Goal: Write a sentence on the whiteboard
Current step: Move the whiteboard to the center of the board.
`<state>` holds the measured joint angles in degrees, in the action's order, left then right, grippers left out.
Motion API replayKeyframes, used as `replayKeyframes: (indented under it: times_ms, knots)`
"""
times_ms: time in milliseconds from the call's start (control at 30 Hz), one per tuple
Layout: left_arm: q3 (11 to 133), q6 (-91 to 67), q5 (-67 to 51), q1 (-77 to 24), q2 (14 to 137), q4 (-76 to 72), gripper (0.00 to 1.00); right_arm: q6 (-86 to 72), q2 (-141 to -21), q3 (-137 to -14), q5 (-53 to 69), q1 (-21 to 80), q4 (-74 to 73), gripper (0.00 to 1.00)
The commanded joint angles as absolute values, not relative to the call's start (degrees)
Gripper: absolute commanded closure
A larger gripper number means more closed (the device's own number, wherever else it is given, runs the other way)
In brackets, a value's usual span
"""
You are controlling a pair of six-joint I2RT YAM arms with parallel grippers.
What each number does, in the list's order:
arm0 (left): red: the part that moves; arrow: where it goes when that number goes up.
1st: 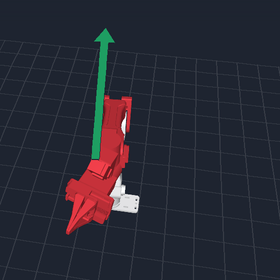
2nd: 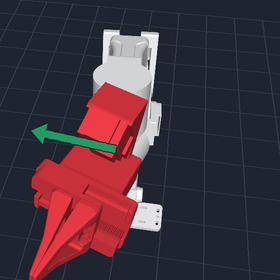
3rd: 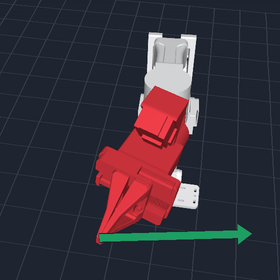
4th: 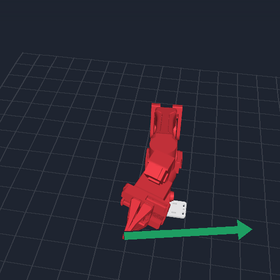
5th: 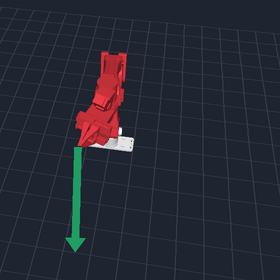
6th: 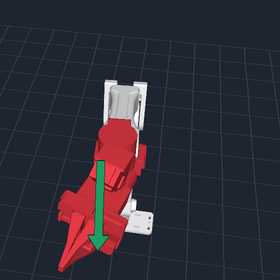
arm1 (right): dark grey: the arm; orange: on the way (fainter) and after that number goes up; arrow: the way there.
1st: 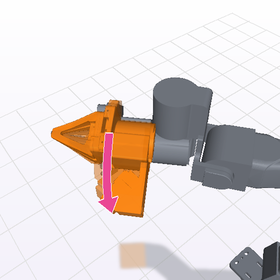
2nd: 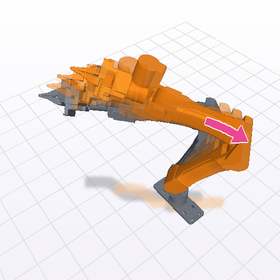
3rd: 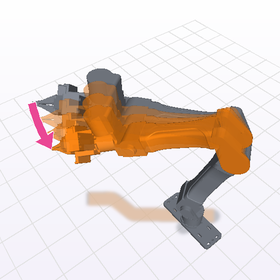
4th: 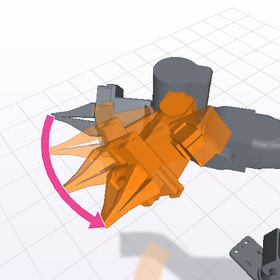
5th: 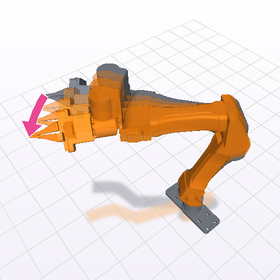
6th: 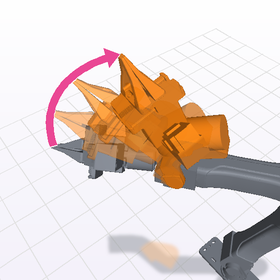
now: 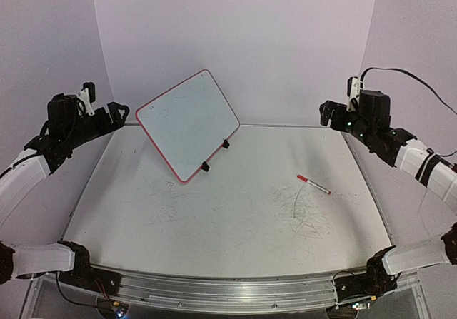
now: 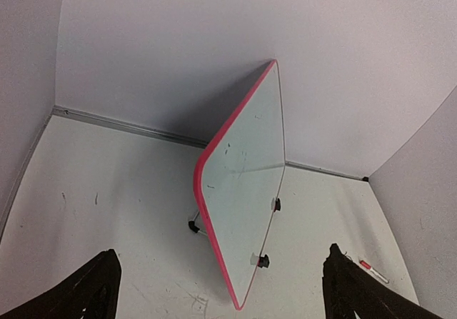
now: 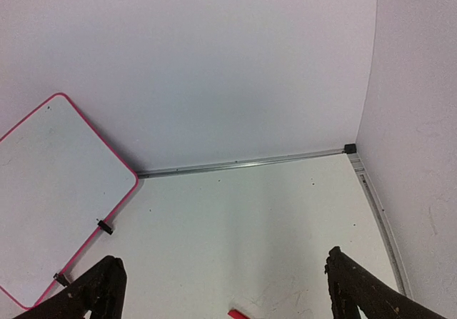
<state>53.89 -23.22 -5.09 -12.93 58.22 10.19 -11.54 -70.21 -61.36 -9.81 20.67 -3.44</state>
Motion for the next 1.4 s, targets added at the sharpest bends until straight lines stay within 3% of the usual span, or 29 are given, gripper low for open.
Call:
replayKeyframes:
  times_ms: [0, 233, 400, 533, 733, 833, 967, 1367]
  knots:
    - [55.7, -27.1, 3.6, -20.5, 59.5, 11.2, 0.01, -12.0, -72.8, -63.2, -4.9, 21.1, -1.9, 0.02]
    - [56.4, -38.1, 34.5, -44.8, 64.4, 15.0, 0.01, -13.0, -77.1, -65.9, -3.6, 22.0, -3.2, 0.02]
    - [61.7, -42.9, 45.6, -56.3, 73.4, 18.5, 0.01, -8.4, -81.6, -66.0, 7.6, 23.8, -1.2, 0.02]
    - [64.4, -41.6, 46.0, -58.3, 77.4, 18.5, 0.01, -1.3, -90.2, -69.2, 13.8, 28.1, 2.7, 0.02]
    - [65.2, -38.8, 43.7, -58.3, 75.1, 18.4, 0.0, 6.9, -106.8, -79.1, 22.9, 33.4, 4.4, 0.15]
    - [63.9, -38.6, 43.5, -58.2, 72.1, 18.3, 0.0, 7.2, -114.5, -85.3, 23.8, 35.8, 4.6, 0.17]
    - [62.8, -38.1, 43.8, -58.1, 69.3, 18.3, 0.01, 6.4, -123.8, -95.5, 24.9, 38.3, 2.7, 0.28]
    - [62.2, -35.4, 44.5, -58.0, 67.6, 18.3, 0.01, 6.5, -142.6, -115.4, 22.8, 41.9, -7.7, 0.34]
